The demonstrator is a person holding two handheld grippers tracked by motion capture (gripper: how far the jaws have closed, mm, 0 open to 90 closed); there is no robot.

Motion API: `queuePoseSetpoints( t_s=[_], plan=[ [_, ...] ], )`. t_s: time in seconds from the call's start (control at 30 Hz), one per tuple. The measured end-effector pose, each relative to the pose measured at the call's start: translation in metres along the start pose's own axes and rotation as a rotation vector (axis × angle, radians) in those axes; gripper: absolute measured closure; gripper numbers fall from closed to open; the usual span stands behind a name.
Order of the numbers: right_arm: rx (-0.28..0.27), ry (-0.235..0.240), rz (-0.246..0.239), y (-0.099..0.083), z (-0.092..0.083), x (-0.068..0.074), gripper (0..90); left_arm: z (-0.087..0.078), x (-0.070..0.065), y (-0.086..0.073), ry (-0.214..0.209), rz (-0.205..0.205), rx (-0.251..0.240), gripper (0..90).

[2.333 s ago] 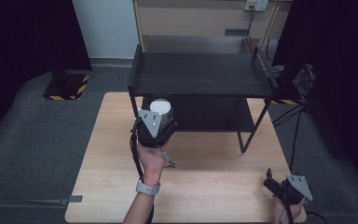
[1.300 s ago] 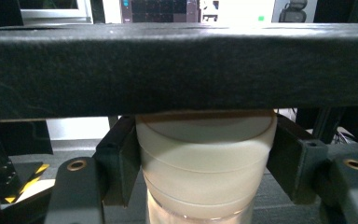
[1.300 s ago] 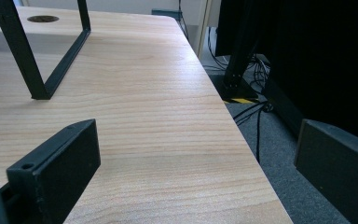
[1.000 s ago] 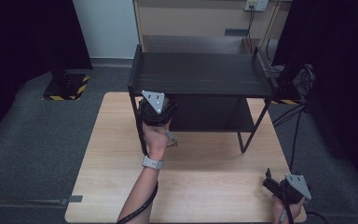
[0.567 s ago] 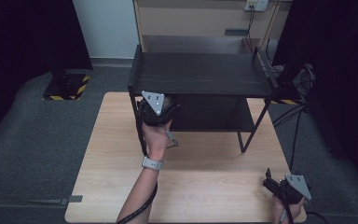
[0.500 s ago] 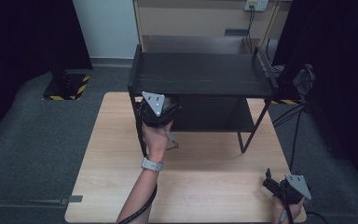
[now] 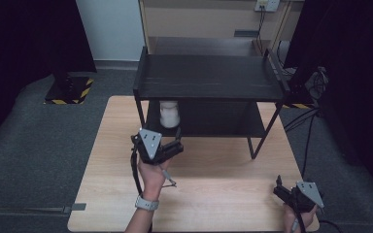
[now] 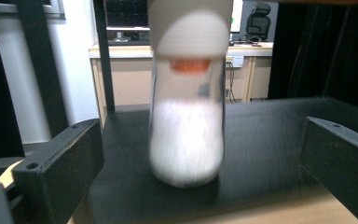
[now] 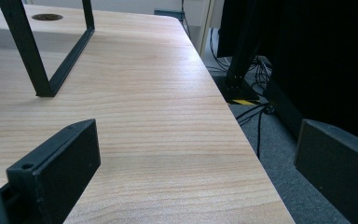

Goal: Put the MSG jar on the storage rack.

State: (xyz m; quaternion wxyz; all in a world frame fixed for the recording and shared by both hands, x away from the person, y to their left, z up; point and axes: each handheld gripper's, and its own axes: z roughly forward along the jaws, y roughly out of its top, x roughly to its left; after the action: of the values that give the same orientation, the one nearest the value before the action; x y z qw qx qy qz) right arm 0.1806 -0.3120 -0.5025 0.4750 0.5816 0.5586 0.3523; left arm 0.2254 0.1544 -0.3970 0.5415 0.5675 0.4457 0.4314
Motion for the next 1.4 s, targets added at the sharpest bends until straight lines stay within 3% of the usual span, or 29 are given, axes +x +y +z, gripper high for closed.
queuePoseSetpoints(
  t_s=[0.1,0.23,0.3,0.43,0.67,0.77,0.87,0.9,1.0,1.2,1.4],
  plan=[
    [-0.001,0.004,-0.004,0.0,0.0,0.0,0.5,-0.018,0.01,-0.021,0.005,0.024,-0.006,0.0],
    [0.001,0.005,-0.009,0.0,0.0,0.0,0.5,-0.037,0.031,-0.044,0.033,-0.006,0.03,0.0],
    [0.001,0.006,-0.009,0.0,0.0,0.0,0.5,-0.045,0.041,-0.054,0.057,0.0,0.048,0.0],
    [-0.002,0.009,-0.009,0.0,0.0,0.0,0.5,-0.056,0.063,-0.075,0.121,0.027,0.091,0.0],
    [-0.004,0.01,-0.012,-0.001,-0.001,0.0,0.5,-0.072,0.102,-0.1,0.172,0.008,0.155,0.0],
    [-0.002,0.008,-0.016,0.0,0.0,0.0,0.5,-0.075,0.116,-0.108,0.197,-0.025,0.19,0.0],
    [-0.001,0.005,-0.02,0.0,0.0,0.001,0.5,-0.075,0.131,-0.11,0.2,-0.116,0.225,0.0],
    [-0.001,0.005,-0.021,0.0,0.0,0.001,0.5,-0.077,0.132,-0.113,0.204,-0.121,0.201,0.0],
    [-0.002,0.005,-0.025,-0.001,0.0,0.002,0.5,-0.075,0.131,-0.113,0.211,-0.117,0.212,0.0],
    [-0.014,0.004,-0.021,-0.003,-0.001,0.001,0.5,-0.073,0.126,-0.111,0.204,-0.069,0.227,0.0],
    [-0.019,0.003,-0.018,-0.003,-0.002,0.001,0.5,-0.073,0.124,-0.11,0.212,-0.067,0.233,0.0]
  ],
)
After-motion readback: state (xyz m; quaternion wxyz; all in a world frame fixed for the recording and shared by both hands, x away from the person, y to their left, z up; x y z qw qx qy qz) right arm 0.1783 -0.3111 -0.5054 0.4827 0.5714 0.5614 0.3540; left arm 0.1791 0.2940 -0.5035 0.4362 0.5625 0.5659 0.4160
